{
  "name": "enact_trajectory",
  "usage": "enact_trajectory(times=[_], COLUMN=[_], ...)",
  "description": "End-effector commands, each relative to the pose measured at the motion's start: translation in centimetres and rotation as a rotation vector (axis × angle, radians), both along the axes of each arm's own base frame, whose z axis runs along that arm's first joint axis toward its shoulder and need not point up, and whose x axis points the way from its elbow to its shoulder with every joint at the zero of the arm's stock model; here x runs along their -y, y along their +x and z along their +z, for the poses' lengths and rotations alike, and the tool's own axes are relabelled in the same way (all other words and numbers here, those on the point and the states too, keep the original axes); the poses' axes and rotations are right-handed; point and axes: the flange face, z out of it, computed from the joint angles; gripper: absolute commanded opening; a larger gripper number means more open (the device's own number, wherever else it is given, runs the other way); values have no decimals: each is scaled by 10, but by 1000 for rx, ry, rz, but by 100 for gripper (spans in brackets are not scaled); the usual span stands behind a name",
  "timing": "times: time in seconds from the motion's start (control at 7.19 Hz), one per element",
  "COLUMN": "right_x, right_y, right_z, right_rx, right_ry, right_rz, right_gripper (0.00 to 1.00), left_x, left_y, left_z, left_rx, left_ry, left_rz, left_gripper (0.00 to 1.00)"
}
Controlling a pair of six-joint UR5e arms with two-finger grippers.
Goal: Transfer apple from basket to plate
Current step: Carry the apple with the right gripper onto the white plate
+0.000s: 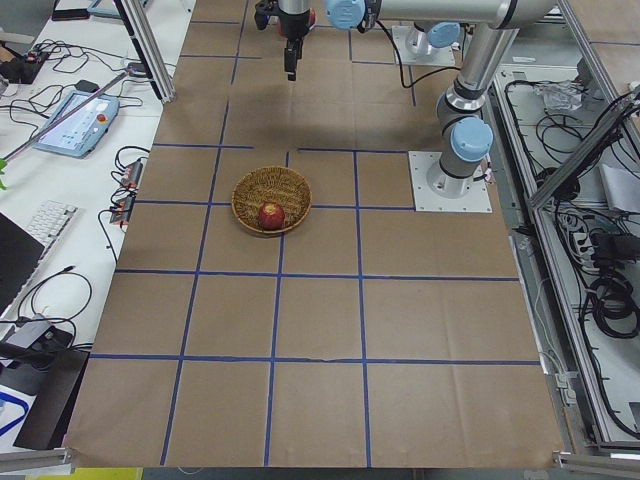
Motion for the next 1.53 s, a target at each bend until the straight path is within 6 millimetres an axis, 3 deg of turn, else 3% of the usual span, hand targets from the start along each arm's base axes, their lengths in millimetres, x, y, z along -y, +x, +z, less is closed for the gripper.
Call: enact_trajectory(times=[0.0, 0.14, 0.56, 1.11, 1.25, 1.39], right_x=[-14, -14, -7, 5, 3, 2], right_y=[-123, -150, -194, -203, -203, -202], right_z=[-5, -10, -42, -65, -67, -73], right_rx=[13, 15, 59, 52, 51, 57], right_ry=[16, 8, 5, -14, -6, 1], right_rz=[78, 92, 107, 135, 134, 133], right_gripper=[46, 46, 46, 47, 54, 100], left_x=[0, 0, 0, 0, 0, 0], left_y=[1, 1, 1, 0, 0, 0], left_z=[1, 1, 1, 1, 1, 2], left_rx=[7, 7, 7, 7, 7, 7], left_ry=[0, 0, 0, 0, 0, -2], left_rz=[0, 0, 0, -2, -2, -2], left_gripper=[99, 99, 99, 99, 99, 99])
